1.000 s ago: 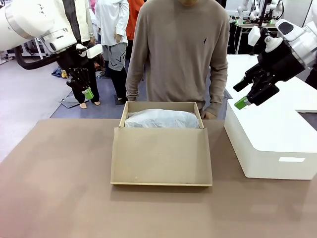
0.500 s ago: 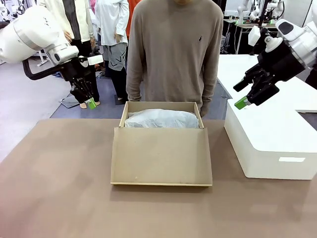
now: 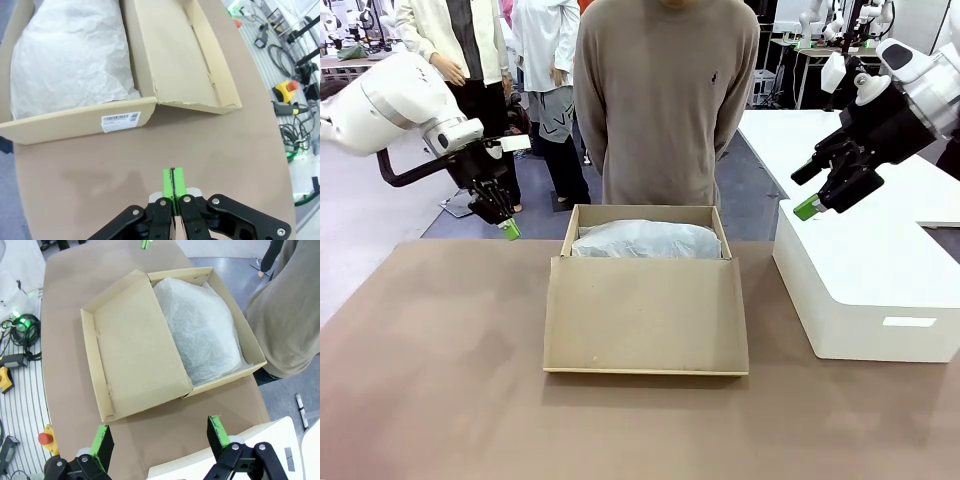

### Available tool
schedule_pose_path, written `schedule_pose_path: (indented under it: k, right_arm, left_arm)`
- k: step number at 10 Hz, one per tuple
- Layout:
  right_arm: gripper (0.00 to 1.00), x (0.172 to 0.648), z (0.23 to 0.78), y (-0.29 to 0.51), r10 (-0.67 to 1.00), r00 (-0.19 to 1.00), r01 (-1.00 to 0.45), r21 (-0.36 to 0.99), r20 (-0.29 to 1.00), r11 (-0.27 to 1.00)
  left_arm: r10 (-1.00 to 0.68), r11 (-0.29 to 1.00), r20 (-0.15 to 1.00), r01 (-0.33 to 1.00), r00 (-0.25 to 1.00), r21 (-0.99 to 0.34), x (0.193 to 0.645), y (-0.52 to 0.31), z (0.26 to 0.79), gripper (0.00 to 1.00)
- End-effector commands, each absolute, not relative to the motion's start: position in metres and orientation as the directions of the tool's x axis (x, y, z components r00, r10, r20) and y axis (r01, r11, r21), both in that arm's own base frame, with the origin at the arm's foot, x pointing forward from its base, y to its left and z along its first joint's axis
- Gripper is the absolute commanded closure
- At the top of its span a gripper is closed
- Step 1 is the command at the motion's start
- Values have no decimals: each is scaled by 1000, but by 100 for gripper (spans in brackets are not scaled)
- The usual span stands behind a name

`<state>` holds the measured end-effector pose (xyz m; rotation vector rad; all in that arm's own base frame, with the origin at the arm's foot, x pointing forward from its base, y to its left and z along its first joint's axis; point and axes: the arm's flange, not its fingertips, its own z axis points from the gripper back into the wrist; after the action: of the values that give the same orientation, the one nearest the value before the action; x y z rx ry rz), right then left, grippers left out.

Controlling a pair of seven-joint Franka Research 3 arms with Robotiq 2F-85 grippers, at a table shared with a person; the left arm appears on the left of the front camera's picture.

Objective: Pack the shoes into the box.
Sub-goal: Close the Shoes Box.

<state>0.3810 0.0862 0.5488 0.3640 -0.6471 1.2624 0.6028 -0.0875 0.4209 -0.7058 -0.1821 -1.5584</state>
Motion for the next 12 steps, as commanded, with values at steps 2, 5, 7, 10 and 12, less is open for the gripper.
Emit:
schedule_pose_path:
  k: [2, 5, 7, 10, 12]
  right_arm:
    - [0, 383, 549, 86, 746, 132, -961, -99, 652, 257]
    - [0, 383, 549, 86, 746, 132, -961, -99, 652, 257]
    - [0, 383, 549, 86, 746, 132, -961, -99, 652, 257]
    - [0, 383, 549, 86, 746, 132, -961, -99, 652, 257]
    - [0, 383, 549, 86, 746, 132, -961, -99, 652, 257]
  left_arm:
    - [-846, -136, 532, 946, 44, -296, 603, -87, 421, 100]
    - [-846, -136, 532, 946, 44, -296, 603, -87, 421, 100]
    - [-846, -136, 532, 946, 44, -296, 603, -87, 421, 100]
    - [-828, -141, 560, 948, 45, -284, 593, -95, 401, 100]
    - [-815, -113, 575, 953, 74, -282, 580, -97, 381, 100]
